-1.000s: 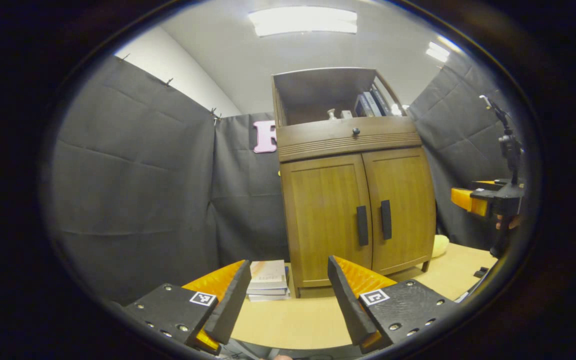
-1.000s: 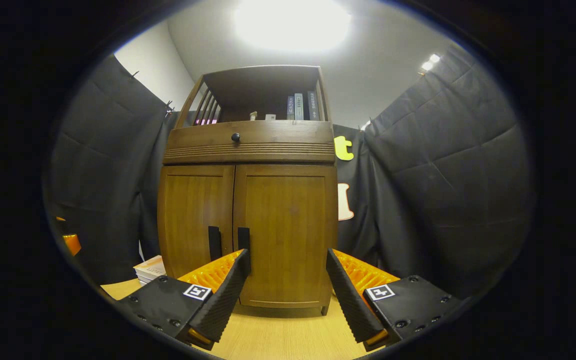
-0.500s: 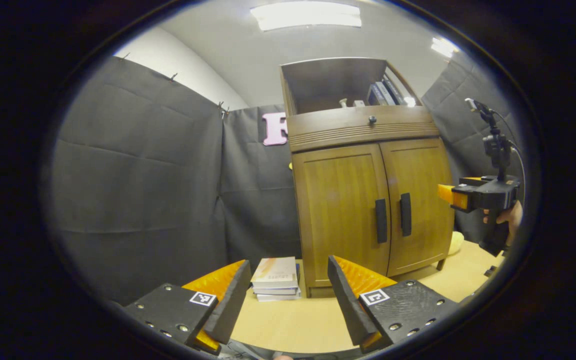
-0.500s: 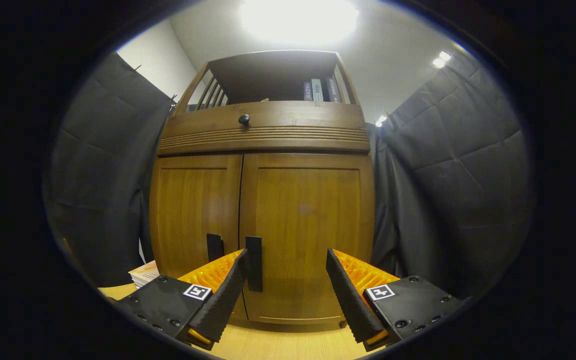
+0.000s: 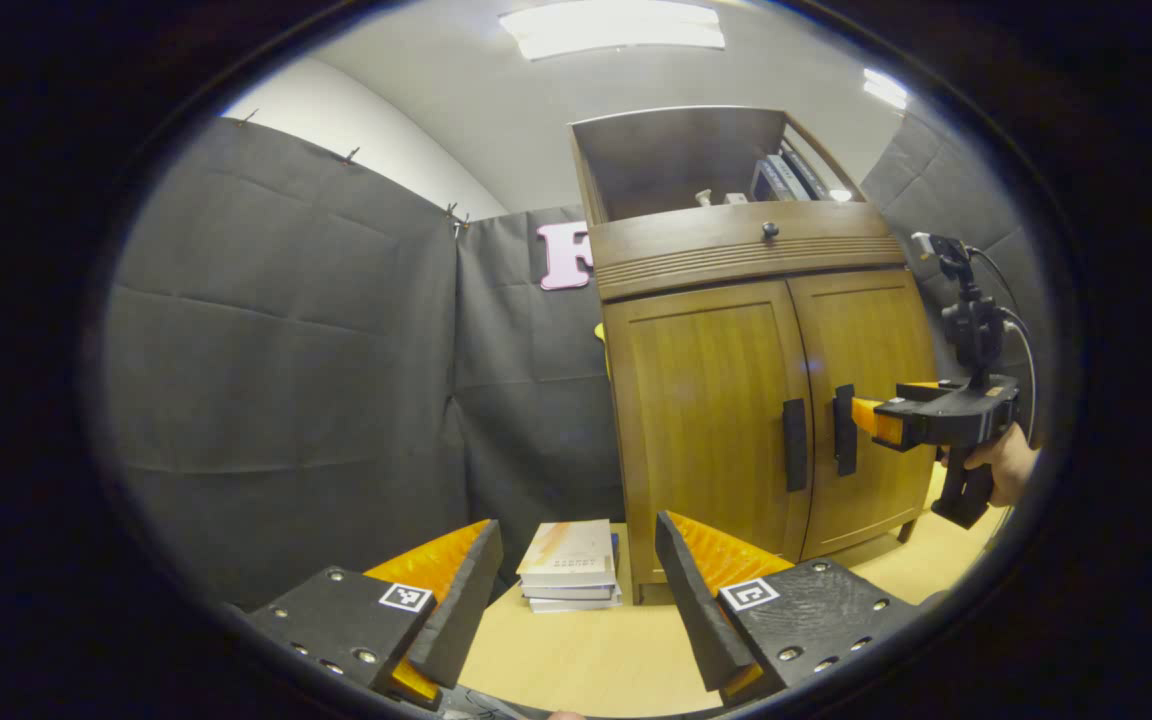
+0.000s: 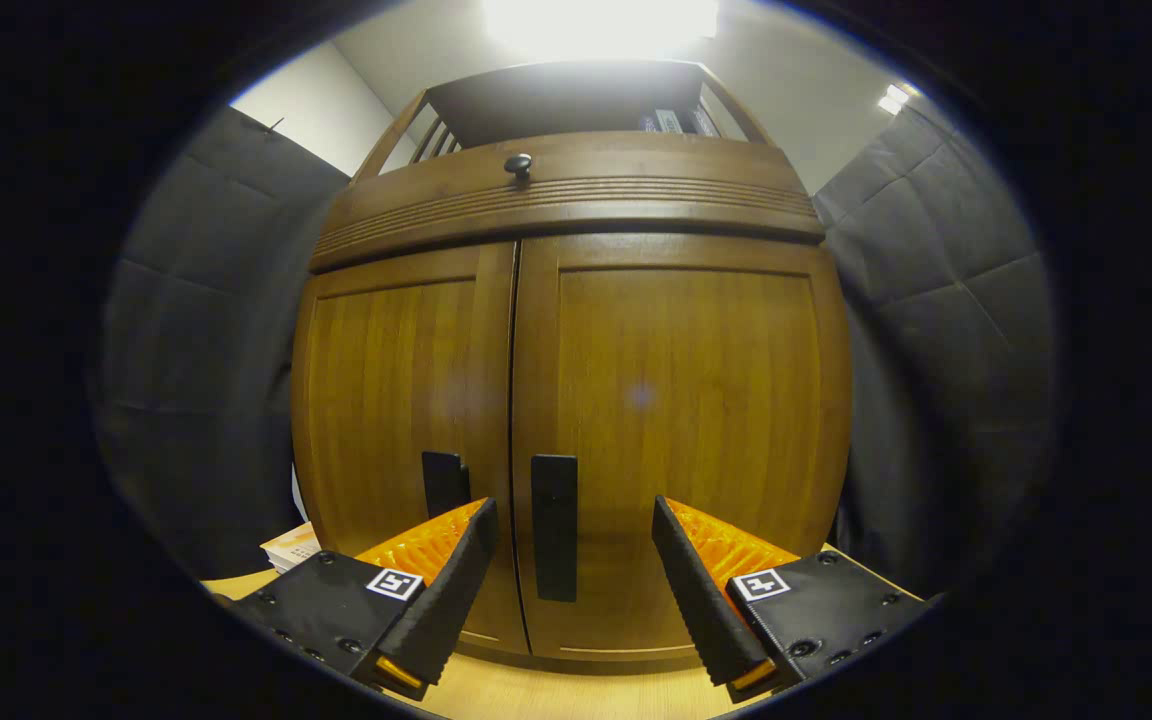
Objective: Open the right door of the double-door shoe cabinet with the right hand, and open the left door with the left hand.
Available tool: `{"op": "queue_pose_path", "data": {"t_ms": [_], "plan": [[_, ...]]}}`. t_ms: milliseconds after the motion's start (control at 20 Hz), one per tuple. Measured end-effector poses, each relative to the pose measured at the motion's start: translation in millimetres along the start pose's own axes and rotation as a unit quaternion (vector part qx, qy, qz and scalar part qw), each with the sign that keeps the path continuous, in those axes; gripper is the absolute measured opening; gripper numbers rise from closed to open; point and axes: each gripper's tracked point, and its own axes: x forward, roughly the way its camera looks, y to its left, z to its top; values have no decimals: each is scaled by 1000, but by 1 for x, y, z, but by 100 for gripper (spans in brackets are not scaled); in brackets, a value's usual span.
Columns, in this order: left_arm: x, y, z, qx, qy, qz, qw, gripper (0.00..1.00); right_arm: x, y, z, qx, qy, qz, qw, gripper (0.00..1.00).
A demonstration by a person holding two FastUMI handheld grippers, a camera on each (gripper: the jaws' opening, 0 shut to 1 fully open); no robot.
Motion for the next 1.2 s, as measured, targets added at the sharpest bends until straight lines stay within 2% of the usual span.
{"op": "queue_pose_path", "data": {"t_ms": [250, 350, 500, 600, 650, 700, 800, 950, 1000, 1050, 1100, 1200], "plan": [[6, 15, -6, 10, 7, 23, 1000, 89, 31, 8, -20, 8, 22, 7, 1000, 97], [7, 18, -8, 10, 12, 27, 1000, 89, 39, 10, -23, 9, 24, 7, 1000, 90], [7, 23, -10, 12, 16, 36, 999, 89, 54, 12, -33, 16, 32, 7, 999, 89], [6, 27, -10, 13, 15, 41, 999, 89, 60, 11, -35, 20, 39, 4, 999, 72], [6, 29, -10, 14, 15, 43, 999, 89, 63, 11, -38, 23, 42, 5, 999, 66], [4, 32, -10, 16, 15, 45, 999, 89, 64, 9, -39, 23, 44, -7, 999, 64], [2, 37, -10, 17, 16, 49, 999, 89, 64, 8, -37, 28, 43, -9, 999, 37], [0, 40, -11, 11, 18, 52, 998, 89, 65, 8, -38, 25, 51, -12, 998, 16], [-1, 41, -9, 10, 17, 52, 998, 88, 66, 8, -38, 22, 58, -13, 998, 12], [-2, 41, -9, 9, 15, 51, 999, 89, 66, 8, -37, 25, 58, -13, 998, 15], [-2, 41, -7, 9, 14, 51, 999, 89, 64, 9, -37, 30, 62, -12, 998, 12], [-5, 40, -7, 10, 11, 47, 999, 89, 60, 9, -38, 34, 64, -8, 997, 12]]}}
